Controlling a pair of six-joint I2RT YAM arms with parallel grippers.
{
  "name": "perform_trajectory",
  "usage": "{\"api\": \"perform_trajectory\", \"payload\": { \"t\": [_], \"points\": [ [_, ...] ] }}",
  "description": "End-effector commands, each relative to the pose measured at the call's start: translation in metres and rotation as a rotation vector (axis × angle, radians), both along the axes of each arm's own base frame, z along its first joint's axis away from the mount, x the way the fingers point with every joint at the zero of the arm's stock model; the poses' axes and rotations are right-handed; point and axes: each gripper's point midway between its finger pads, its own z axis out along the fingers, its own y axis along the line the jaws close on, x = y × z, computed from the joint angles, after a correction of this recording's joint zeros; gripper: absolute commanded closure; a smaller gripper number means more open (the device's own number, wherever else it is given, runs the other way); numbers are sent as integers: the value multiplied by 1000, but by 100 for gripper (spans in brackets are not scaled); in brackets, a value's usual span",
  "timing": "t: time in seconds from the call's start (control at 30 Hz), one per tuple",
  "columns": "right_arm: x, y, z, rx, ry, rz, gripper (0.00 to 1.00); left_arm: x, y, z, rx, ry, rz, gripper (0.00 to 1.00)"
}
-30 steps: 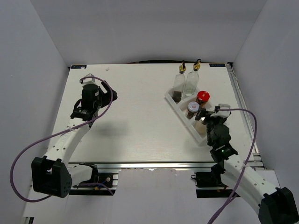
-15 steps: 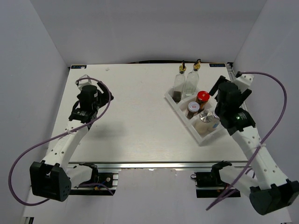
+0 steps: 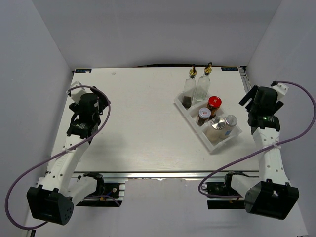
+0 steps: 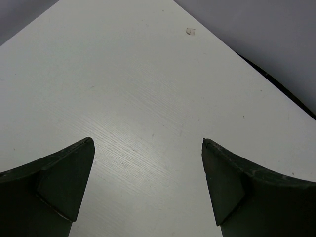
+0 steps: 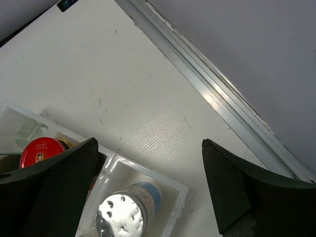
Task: Organize the condiment bottles
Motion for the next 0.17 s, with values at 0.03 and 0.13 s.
{"api": "perform_trajectory", "payload": {
  "t": [0.03,0.13],
  "points": [
    [7,10,21,6,-136,62,10,-3,7,11,-6,-23,40,2],
    [7,17,19,38,-139,88,11,-2,8,11,-14,-23,50,2]
  ]
}}
